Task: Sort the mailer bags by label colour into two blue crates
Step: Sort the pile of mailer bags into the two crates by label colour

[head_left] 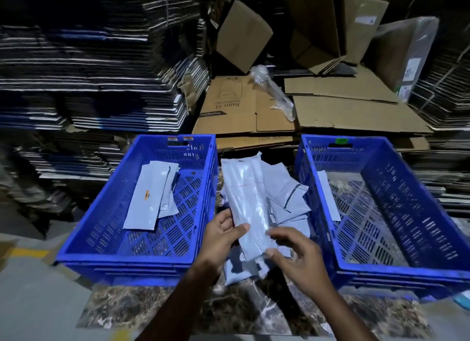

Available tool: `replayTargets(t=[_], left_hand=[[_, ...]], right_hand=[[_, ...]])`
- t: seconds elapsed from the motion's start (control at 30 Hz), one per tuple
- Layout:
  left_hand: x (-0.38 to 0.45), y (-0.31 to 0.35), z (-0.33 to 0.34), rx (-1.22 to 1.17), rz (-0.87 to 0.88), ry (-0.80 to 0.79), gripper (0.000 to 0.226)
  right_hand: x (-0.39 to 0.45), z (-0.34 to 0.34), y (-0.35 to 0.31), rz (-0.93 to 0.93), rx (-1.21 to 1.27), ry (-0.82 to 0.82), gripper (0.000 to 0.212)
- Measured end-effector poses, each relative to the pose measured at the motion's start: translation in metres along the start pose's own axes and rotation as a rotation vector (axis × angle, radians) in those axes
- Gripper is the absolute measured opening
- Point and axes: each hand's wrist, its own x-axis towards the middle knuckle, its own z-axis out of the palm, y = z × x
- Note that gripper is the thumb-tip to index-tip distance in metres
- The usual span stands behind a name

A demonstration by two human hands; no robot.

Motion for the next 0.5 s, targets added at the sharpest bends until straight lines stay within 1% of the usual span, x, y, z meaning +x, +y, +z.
replayTargets(t=[0.07,0.1,0.13,0.17,0.23,0.27,0.3,0.33,0.4,0.43,0.5], left_hand=[[-0.001,0.001,0.000,0.025,0.052,-0.053,0.051],[-0.001,0.002,0.002,0.048,0.081,-0.084,0.054],[-0.004,0.003,0.004,0.083,0.110,-0.115,0.055],[-0.005,0.006,0.006,0.103,0.130,-0.128,0.056],[-0.005,0.008,0.010,0.161,0.189,-0.098,0.055],[-0.004,0.009,0.011,0.225,0.234,-0.053,0.052],[-0.002,0.011,0.011,0.289,0.273,-0.005,0.049],[-0.001,0.011,0.011,0.312,0.267,0.034,0.044],[-0.002,0.016,0.011,0.118,0.136,0.056,0.032],[-0.004,0.018,0.012,0.011,0.060,0.013,0.029],[-0.011,0.024,0.012,-0.169,-0.048,-0.104,0.039]], right_hand=[[0.010,-0.004,-0.008,0.174,0.156,-0.007,0.044],[0.015,-0.005,-0.012,0.208,0.183,-0.017,0.050],[0.022,-0.006,-0.014,0.201,0.165,-0.024,0.051],[0.026,-0.007,-0.019,0.181,0.145,-0.044,0.046],[0.038,-0.008,-0.024,0.167,0.089,-0.028,0.016],[0.042,-0.009,-0.030,0.165,0.057,-0.056,0.013],[0.046,-0.009,-0.033,0.149,0.017,-0.090,0.023],[0.049,-0.010,-0.032,0.081,-0.013,-0.078,0.024],[0.048,-0.012,-0.028,-0.068,-0.001,0.039,0.017],[0.046,-0.012,-0.027,-0.112,0.013,0.070,0.022],[0.045,-0.011,-0.024,-0.136,0.002,0.102,0.026]])
